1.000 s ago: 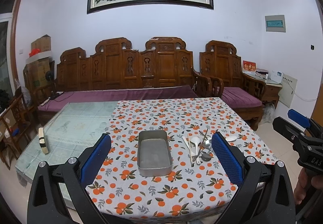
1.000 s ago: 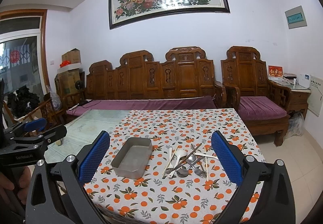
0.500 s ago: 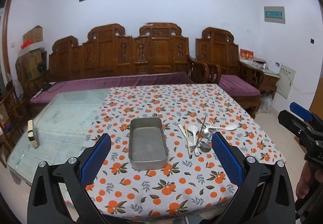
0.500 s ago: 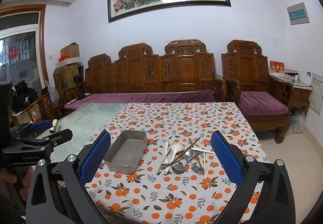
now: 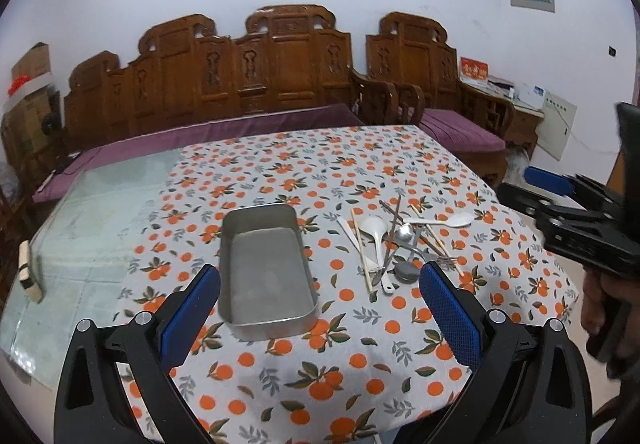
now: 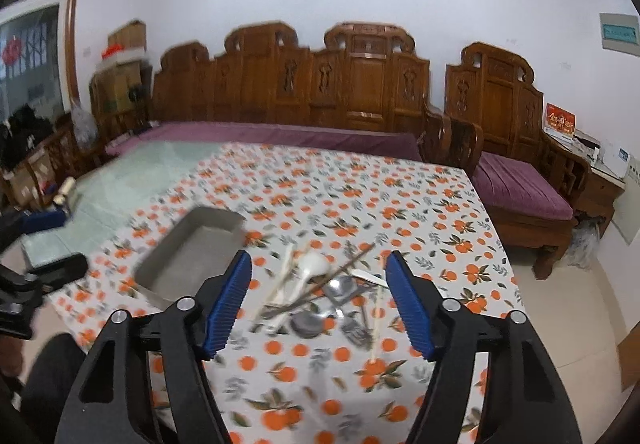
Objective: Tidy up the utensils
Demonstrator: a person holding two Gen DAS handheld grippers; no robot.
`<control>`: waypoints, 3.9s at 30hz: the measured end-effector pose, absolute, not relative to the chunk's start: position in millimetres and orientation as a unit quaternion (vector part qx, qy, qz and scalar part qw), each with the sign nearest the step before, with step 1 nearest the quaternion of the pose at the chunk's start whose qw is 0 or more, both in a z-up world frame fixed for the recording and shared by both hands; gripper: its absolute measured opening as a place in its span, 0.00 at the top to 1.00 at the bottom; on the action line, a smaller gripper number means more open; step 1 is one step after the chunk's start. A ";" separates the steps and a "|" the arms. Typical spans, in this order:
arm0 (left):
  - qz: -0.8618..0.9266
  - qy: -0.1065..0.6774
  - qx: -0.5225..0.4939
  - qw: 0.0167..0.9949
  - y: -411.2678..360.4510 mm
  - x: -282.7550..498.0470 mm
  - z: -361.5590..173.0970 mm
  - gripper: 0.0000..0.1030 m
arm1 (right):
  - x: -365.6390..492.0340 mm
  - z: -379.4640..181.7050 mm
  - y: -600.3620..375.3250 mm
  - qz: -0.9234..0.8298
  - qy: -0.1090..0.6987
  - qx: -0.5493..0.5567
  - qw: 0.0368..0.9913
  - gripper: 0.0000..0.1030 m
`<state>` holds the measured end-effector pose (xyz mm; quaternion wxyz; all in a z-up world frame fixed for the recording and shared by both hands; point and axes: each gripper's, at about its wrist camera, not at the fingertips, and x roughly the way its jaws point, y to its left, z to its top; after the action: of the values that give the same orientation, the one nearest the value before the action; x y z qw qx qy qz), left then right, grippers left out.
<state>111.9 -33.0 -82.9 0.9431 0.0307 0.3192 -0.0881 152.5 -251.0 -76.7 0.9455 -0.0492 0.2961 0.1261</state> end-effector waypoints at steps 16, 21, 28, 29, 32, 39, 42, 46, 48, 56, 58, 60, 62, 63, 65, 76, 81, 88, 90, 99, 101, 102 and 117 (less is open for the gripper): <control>-0.153 0.391 0.054 0.906 -83.4 180.4 -148.6 0.20 | 218.4 -179.9 -302.9 0.139 0.383 -0.031 0.913 0.35; -0.170 0.428 0.055 0.886 -101.3 206.1 -181.1 0.38 | 220.6 -189.5 -305.7 0.137 0.394 -0.030 0.909 0.35; -0.177 0.476 0.025 0.861 -108.3 237.0 -223.4 0.64 | 220.5 -195.1 -302.8 0.138 0.401 -0.040 0.905 0.35; -0.174 0.483 0.021 0.858 -107.5 241.7 -229.4 0.67 | 221.1 -196.4 -303.8 0.137 0.403 -0.037 0.904 0.35; -0.167 0.495 0.013 0.853 -105.5 253.5 -242.3 0.78 | 222.5 -199.0 -306.0 0.134 0.407 -0.033 0.903 0.35; -0.165 0.508 0.010 0.845 -104.5 264.7 -257.0 0.93 | 226.7 -212.5 -304.7 0.132 0.422 -0.032 0.897 0.35; -0.162 0.505 0.008 0.848 -101.6 264.8 -253.6 0.96 | 227.6 -218.0 -303.5 0.130 0.429 -0.032 0.893 0.35; -0.161 0.493 0.012 0.855 -95.0 254.3 -242.8 0.96 | 228.2 -220.0 -300.7 0.128 0.432 -0.035 0.892 0.35; -0.166 0.477 0.020 0.863 -91.8 246.5 -233.5 0.96 | 231.2 -221.6 -300.9 0.124 0.435 -0.034 0.891 0.36; -0.183 0.437 0.017 0.881 -77.1 224.9 -212.6 0.96 | 247.5 -229.0 -300.8 0.110 0.448 -0.015 0.887 0.45; -0.187 0.430 0.017 0.883 -75.2 222.4 -209.6 0.96 | 255.0 -228.1 -300.7 0.105 0.447 -0.016 0.888 0.45; -0.193 0.427 0.011 0.884 -73.0 221.4 -207.0 0.96 | 264.0 -226.8 -302.1 0.101 0.443 -0.026 0.890 0.45; -0.196 0.424 0.006 0.884 -70.8 221.2 -203.7 0.96 | 278.0 -228.0 -305.9 0.094 0.445 -0.045 0.890 0.45; -0.198 0.422 0.005 0.885 -70.4 220.8 -202.2 0.96 | 287.0 -230.3 -309.5 0.091 0.449 -0.052 0.887 0.45; -0.200 0.418 0.003 0.886 -70.3 220.5 -199.2 0.96 | 303.0 -235.1 -315.6 0.091 0.455 -0.066 0.883 0.45; -0.205 0.414 0.000 0.887 -70.8 221.8 -193.8 0.96 | 355.3 -254.0 -311.5 0.153 0.513 -0.112 0.837 0.45; -0.203 0.414 -0.001 0.887 -69.1 221.2 -193.7 0.96 | 352.6 -257.5 -316.3 0.156 0.535 -0.094 0.825 0.52; -0.198 0.402 0.000 0.894 -61.2 216.2 -185.8 0.96 | 350.4 -254.4 -319.3 0.135 0.548 -0.090 0.821 0.92; -0.195 0.399 -0.002 0.896 -57.8 214.6 -182.4 0.96 | 346.9 -253.1 -317.9 0.127 0.547 -0.094 0.822 0.94; -0.174 0.386 -0.010 0.906 -38.8 208.9 -171.0 0.96 | 333.3 -232.1 -314.0 0.133 0.524 -0.054 0.839 0.94; -0.172 0.385 -0.012 0.907 -37.0 209.1 -170.1 0.96 | 332.8 -230.9 -315.2 0.131 0.525 -0.041 0.840 0.94; -0.171 0.384 -0.012 0.907 -35.9 209.0 -169.8 0.96 | 333.2 -231.9 -316.5 0.127 0.527 -0.033 0.840 0.94; -0.176 0.383 -0.008 0.907 -38.5 207.9 -171.0 0.96 | 338.1 -249.1 -325.6 0.111 0.542 -0.010 0.833 0.95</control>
<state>207.9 -38.5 -171.0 0.9068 -0.0078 0.3830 -0.1761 338.1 -325.6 -249.1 0.8328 -0.0099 0.5421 0.1113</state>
